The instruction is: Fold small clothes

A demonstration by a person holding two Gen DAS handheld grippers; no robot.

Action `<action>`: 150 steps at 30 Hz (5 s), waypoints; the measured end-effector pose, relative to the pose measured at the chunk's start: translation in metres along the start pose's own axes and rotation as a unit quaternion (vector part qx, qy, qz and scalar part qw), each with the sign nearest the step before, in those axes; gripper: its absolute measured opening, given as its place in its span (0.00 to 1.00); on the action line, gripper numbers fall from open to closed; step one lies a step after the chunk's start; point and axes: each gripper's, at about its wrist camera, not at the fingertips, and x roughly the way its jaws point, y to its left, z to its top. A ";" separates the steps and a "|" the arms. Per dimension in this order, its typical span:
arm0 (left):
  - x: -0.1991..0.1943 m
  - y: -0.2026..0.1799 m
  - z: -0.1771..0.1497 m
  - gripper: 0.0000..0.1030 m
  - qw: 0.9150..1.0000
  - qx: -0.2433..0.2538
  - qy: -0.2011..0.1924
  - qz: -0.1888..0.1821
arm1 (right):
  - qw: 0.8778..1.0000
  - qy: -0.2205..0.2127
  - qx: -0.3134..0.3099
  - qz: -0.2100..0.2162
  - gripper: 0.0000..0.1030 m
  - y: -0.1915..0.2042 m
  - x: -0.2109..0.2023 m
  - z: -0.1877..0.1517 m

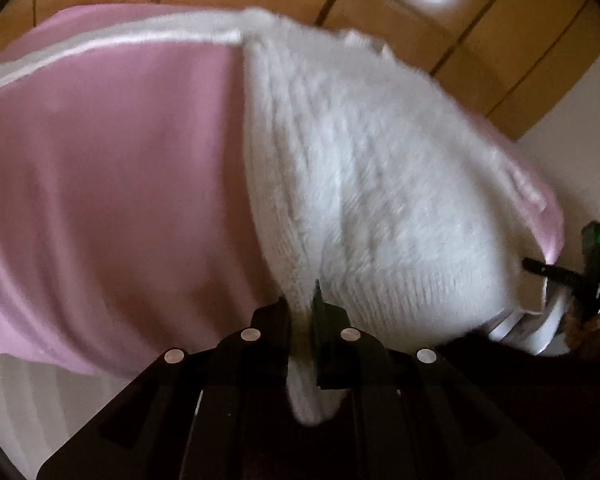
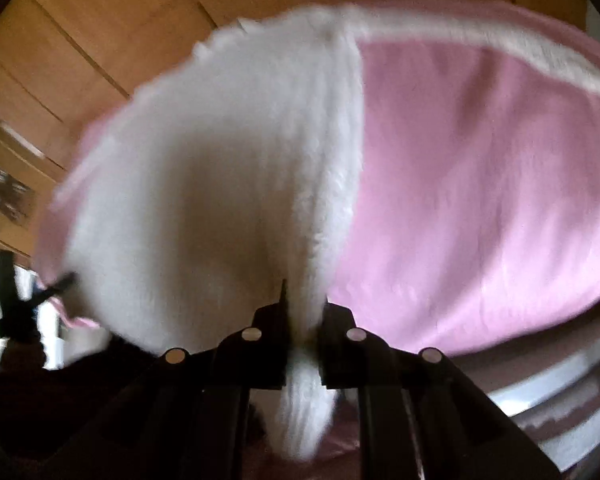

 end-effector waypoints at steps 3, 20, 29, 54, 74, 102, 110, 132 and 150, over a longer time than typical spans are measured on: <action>-0.008 -0.001 0.014 0.19 1.000 -0.007 -0.003 0.015 | 1.000 -0.016 0.015 0.010 0.23 -0.002 -0.006 0.005; 0.064 -0.070 0.125 0.65 0.992 0.011 -0.098 0.073 | 0.915 -0.215 0.332 -0.074 0.53 -0.190 -0.053 0.090; 0.092 -0.077 0.120 0.81 0.987 0.056 -0.102 0.111 | 0.859 -0.268 0.428 -0.084 0.49 -0.277 -0.058 0.148; 0.090 -0.072 0.121 0.92 0.991 0.037 -0.110 0.067 | 0.963 -0.244 0.105 -0.035 0.05 -0.022 -0.053 0.259; 0.086 -0.062 0.186 0.69 0.990 -0.062 -0.095 -0.082 | 0.986 -0.146 -0.008 0.075 0.76 0.067 0.003 0.165; 0.113 -0.035 0.280 0.16 0.983 -0.112 -0.084 -0.118 | 0.965 -0.225 0.102 0.085 0.87 0.003 -0.046 0.154; 0.159 -0.064 0.279 0.40 0.982 -0.131 -0.059 -0.123 | 0.973 -0.197 0.105 0.062 0.87 -0.002 -0.032 0.138; 0.148 -0.028 0.277 0.05 0.992 -0.085 -0.090 0.029 | 0.989 -0.130 0.053 -0.039 0.86 0.028 0.054 0.211; 0.037 0.061 0.184 0.73 0.968 -0.171 -0.169 0.074 | 0.979 -0.181 -0.021 -0.086 0.98 0.104 0.037 0.150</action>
